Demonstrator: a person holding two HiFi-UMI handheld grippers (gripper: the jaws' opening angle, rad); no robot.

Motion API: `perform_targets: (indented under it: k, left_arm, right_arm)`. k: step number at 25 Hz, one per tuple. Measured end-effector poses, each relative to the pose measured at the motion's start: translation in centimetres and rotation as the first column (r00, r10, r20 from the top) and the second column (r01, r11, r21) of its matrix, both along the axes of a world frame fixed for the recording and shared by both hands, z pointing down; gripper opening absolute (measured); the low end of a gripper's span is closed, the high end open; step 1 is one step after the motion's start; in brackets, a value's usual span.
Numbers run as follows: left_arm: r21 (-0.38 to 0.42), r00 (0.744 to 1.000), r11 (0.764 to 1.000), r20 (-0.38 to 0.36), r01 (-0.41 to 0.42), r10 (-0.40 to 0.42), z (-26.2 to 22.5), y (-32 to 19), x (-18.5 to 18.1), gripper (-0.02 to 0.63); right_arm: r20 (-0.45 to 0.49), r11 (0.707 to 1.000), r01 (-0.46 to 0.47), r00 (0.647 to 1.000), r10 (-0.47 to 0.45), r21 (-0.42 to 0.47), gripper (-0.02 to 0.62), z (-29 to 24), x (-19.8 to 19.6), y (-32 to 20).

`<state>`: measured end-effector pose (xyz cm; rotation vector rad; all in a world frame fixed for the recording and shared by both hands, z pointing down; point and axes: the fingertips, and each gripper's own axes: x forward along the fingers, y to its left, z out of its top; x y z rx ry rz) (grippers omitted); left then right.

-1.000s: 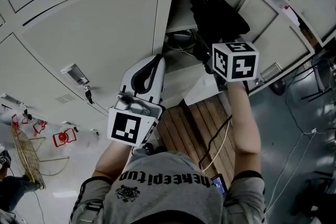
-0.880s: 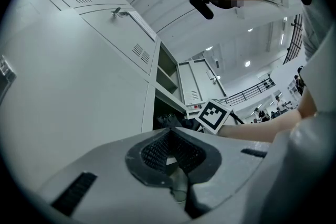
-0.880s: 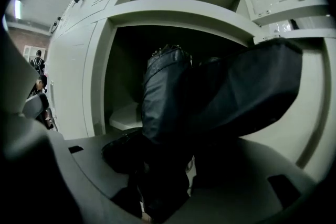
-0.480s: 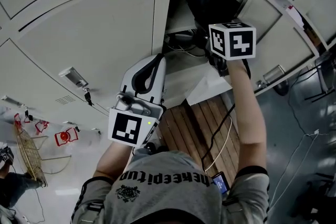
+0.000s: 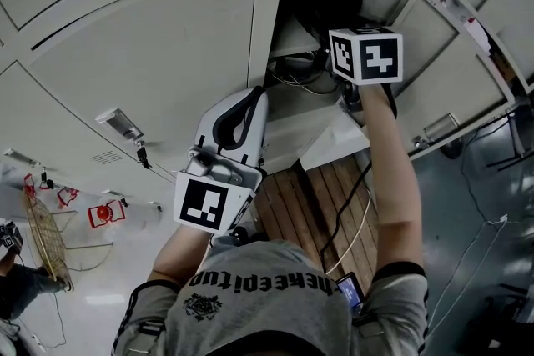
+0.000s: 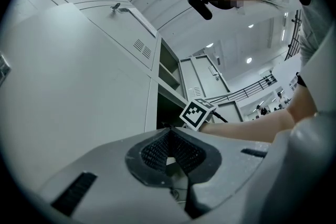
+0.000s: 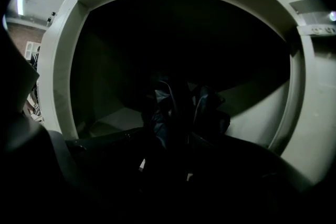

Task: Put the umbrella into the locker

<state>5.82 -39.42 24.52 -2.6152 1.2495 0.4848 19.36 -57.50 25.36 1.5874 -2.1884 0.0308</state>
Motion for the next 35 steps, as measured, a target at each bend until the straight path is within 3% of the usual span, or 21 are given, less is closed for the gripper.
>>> perform_targets:
  k: [8, 13, 20, 27, 35]
  left_arm:
    - [-0.002, 1.000, 1.000, 0.004, -0.005, 0.005, 0.1, -0.1, 0.6, 0.003]
    - [-0.005, 1.000, 1.000, 0.019, -0.009, 0.009, 0.4, -0.2, 0.9, 0.004]
    - [-0.007, 1.000, 1.000, 0.016, 0.003, -0.003, 0.4, -0.4, 0.6, 0.004]
    - [-0.016, 0.999, 0.999, 0.021, 0.031, -0.030, 0.6, -1.0, -0.4, 0.003]
    - [-0.013, 0.999, 0.999, 0.025, 0.034, -0.034, 0.5, -0.9, -0.4, 0.003]
  right_arm:
    - [0.027, 0.993, 0.042, 0.999, -0.039, -0.111, 0.242, 0.3, -0.1, -1.3]
    - [-0.022, 0.991, 0.054, 0.998, -0.057, -0.126, 0.229, 0.2, -0.5, -1.7]
    - [-0.031, 0.995, 0.019, 0.999, -0.022, -0.102, 0.227, -0.5, -0.3, -3.6]
    - [-0.099, 0.998, 0.003, 0.995, -0.009, -0.057, 0.225, -1.1, -1.2, -5.3]
    - [-0.090, 0.999, -0.009, 0.996, 0.005, -0.042, 0.227, -1.4, -1.1, -5.9]
